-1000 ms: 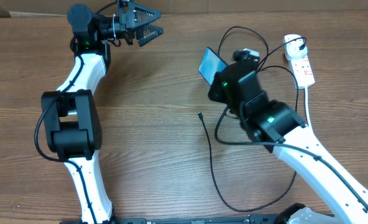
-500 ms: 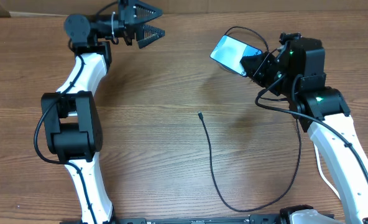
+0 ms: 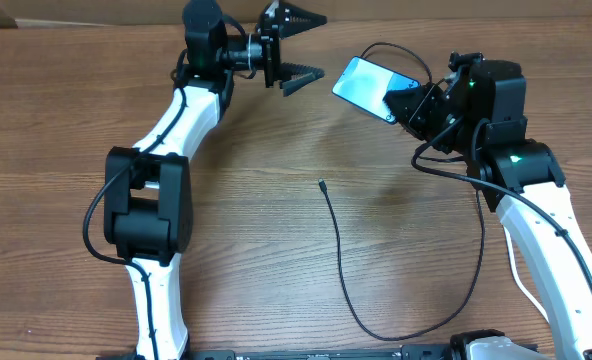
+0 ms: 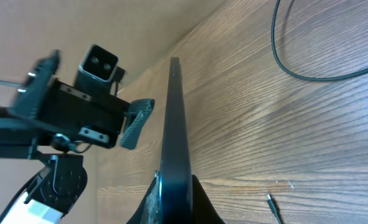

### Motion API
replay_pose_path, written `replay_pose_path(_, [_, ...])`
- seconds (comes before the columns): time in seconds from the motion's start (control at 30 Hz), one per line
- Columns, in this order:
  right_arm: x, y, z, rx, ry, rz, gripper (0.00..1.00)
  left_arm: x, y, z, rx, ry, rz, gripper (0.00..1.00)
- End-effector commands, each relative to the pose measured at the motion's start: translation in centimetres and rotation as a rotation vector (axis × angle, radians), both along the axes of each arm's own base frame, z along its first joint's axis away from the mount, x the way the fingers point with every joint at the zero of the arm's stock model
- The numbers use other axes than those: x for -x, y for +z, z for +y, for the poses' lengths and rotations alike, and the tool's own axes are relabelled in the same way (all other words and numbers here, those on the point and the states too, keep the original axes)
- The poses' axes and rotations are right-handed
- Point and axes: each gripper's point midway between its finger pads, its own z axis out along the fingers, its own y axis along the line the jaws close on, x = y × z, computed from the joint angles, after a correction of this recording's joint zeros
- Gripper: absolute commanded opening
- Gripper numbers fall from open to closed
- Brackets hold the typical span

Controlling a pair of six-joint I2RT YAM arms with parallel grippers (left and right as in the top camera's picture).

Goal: Plug charger to phone and switch on socket
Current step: 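Open the left gripper and pull it away from the phone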

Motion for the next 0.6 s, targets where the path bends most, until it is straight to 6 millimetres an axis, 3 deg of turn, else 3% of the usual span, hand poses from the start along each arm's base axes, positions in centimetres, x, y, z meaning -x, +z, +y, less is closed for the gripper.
replay_pose_path(0.0, [0.2,2.7,-1.0,-0.007,-0.014,-0.07,0.04,-3.8,0.5,4.2,-0.072,0.213,-0.269,1.0])
replay_pose_path(0.1, [0.3,2.0,-1.9,0.022,-0.035,-0.049,0.04,-6.3,0.4,8.2,-0.108,0.35,-0.314,1.0])
replay_pose_path(0.2, [0.1,1.9,-2.5,0.026,-0.053,-0.048,0.04,-7.4,0.4,11.2,-0.126,0.417,-0.328,1.0])
replay_pose_path(0.3, [-0.1,2.0,-3.0,0.026,-0.065,-0.054,0.04,-7.7,-0.7,11.9,-0.166,0.436,-0.316,1.0])
replay_pose_path(0.47, [-0.2,2.1,-3.2,0.025,-0.07,-0.055,0.04,-9.2,-5.3,13.3,-0.365,0.556,-0.276,1.0])
replay_pose_path(0.57, [-0.2,2.2,-3.2,0.025,-0.071,-0.06,0.04,-9.0,-6.7,12.6,-0.441,0.544,-0.303,1.0])
